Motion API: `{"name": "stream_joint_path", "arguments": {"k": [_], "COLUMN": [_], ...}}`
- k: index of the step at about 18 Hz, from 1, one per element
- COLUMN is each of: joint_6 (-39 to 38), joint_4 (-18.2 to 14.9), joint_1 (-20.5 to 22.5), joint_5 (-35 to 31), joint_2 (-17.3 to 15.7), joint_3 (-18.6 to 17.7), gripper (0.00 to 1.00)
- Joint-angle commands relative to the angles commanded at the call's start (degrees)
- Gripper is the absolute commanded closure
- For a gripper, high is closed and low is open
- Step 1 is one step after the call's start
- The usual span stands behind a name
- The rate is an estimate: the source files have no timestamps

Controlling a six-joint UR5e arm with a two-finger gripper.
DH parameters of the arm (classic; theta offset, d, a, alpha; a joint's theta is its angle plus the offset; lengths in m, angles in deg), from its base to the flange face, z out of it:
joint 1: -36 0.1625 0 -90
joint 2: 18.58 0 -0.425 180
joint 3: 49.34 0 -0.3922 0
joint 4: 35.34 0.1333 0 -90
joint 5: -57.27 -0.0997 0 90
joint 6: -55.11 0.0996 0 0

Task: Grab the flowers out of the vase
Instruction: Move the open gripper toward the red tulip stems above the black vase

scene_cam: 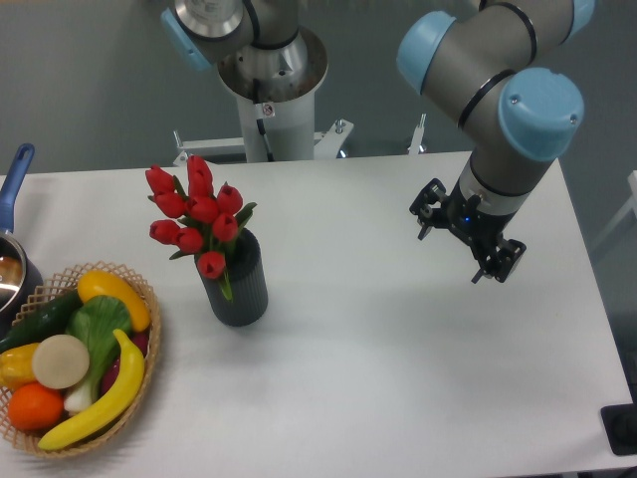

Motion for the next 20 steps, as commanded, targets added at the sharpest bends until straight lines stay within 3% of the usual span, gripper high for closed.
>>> {"name": "stream_joint_path", "arguments": {"k": [4, 6, 9, 13, 20], "joint_6": [-0.44, -4.19, -8.87, -8.79, -8.88], "joint_4": [-0.26, 0.78, 7.97, 20.62, 22.67], "joint_1": [-0.62, -0.62, 0.0, 1.4, 2.11], "joint_5": [0.87, 3.33, 8.08, 9.58, 14.49], "joint_2": [-0.88, -3.16, -6.58, -13.79, -20.47], "joint_3": [-0.61, -3.76, -10.08, -22.74, -31.98], "gripper": [0.0, 0.0, 0.0, 0.0, 0.0]}}
